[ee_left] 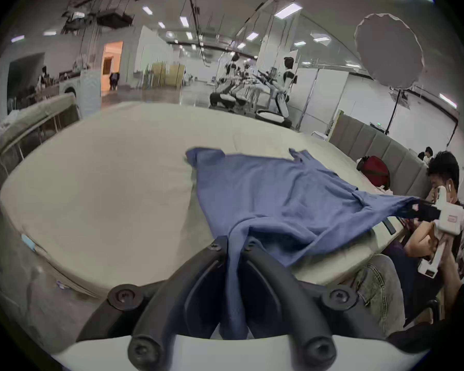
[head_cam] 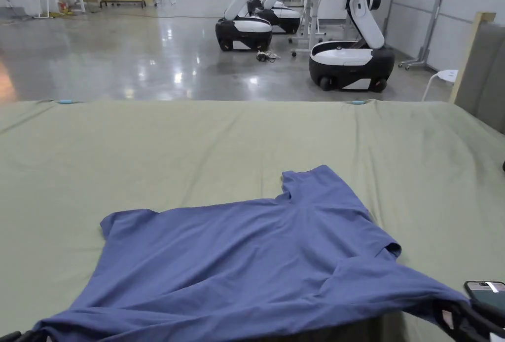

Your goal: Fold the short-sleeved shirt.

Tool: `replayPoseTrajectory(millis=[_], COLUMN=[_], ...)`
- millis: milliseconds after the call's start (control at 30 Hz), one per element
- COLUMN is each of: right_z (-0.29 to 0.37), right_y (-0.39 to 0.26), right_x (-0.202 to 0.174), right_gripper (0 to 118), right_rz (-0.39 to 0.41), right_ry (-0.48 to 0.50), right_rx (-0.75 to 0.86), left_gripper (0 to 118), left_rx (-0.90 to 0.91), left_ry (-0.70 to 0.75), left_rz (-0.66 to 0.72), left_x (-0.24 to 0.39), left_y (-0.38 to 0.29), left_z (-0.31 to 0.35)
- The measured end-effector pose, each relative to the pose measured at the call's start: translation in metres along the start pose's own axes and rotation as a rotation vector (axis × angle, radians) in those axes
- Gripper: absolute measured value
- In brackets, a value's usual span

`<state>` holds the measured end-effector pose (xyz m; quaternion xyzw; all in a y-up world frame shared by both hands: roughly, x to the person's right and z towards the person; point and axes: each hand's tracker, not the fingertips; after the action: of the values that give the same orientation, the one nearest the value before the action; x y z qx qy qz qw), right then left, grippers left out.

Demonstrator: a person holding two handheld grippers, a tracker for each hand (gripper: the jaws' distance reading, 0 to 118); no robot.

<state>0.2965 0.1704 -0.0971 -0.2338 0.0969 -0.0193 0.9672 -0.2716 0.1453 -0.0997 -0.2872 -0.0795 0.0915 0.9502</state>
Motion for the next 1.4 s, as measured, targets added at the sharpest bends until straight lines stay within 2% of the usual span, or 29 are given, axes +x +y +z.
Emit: replayPoseTrajectory(millis=[133,233,367,500,733,767,800,833,867,900,933,1067,1133,1167,1200,1233,1300,1333,1367,1400], right_z=[0.006,-0.014,-0.086,-0.180,-0.294,-0.304,-0.310,-0.311,-0.312,-0.312,-0.305,-0.242,-0.197,-0.172,-0.153,-0.133,-0.101,-0.087,-0.076,-0.067], right_y=[0.024,0.042,0.071,0.085,0.079,0.076,0.073,0.069,0.065,0.063,0.061,0.072,0.080,0.080,0.080,0.080,0.075,0.071,0.068,0.065], right_x=[-0.001,0.003,0.018,0.039,0.055,0.055,0.054,0.052,0.050,0.049,0.047,0.036,0.022,0.014,0.008,0.000,-0.012,-0.017,-0.022,-0.025], right_gripper=[8,8,8,8,10,13,19,30,50,63,69,71,81,93,98,99,99,97,87,69], right_rz=[0.032,0.054,0.117,0.163,0.212,0.208,0.210,0.222,0.245,0.267,0.280,0.274,0.247,0.225,0.235,0.240,0.252,0.246,0.238,0.227], right_ry=[-0.027,-0.032,-0.031,-0.052,-0.096,-0.104,-0.104,-0.106,-0.123,-0.149,-0.185,-0.290,-0.334,-0.354,-0.357,-0.354,-0.344,-0.336,-0.334,-0.326], right_rx=[0.023,0.023,-0.066,-0.249,-0.486,-0.507,-0.521,-0.515,-0.525,-0.528,-0.486,-0.117,0.069,0.171,0.207,0.256,0.298,0.300,0.302,0.309], left_gripper=[5,5,5,5,7,13,25,47,89,113,118,117,117,117,118,118,118,114,99,76], left_rx=[0.032,0.021,-0.097,-0.239,-0.390,-0.384,-0.387,-0.392,-0.383,-0.385,-0.363,-0.159,0.046,0.131,0.187,0.279,0.341,0.380,0.375,0.391], left_ry=[-0.051,-0.038,-0.015,0.041,0.099,0.100,0.103,0.105,0.115,0.115,0.123,0.172,0.196,0.198,0.233,0.258,0.283,0.279,0.277,0.260], left_rz=[0.002,-0.054,-0.104,-0.160,-0.181,-0.180,-0.179,-0.172,-0.143,-0.133,-0.111,-0.059,-0.086,-0.115,-0.144,-0.180,-0.192,-0.171,-0.148,-0.121], left_x=[0.005,0.007,-0.006,-0.018,-0.017,-0.018,-0.019,-0.020,-0.022,-0.024,-0.025,-0.023,-0.016,-0.009,-0.003,0.005,0.007,0.008,0.011,0.013], left_y=[0.023,0.047,0.085,0.112,0.114,0.108,0.104,0.101,0.096,0.093,0.089,0.088,0.089,0.091,0.090,0.088,0.082,0.076,0.071,0.065], left_z=[0.009,-0.009,-0.077,-0.160,-0.254,-0.259,-0.263,-0.265,-0.265,-0.263,-0.256,-0.200,-0.158,-0.134,-0.116,-0.095,-0.068,-0.053,-0.040,-0.030])
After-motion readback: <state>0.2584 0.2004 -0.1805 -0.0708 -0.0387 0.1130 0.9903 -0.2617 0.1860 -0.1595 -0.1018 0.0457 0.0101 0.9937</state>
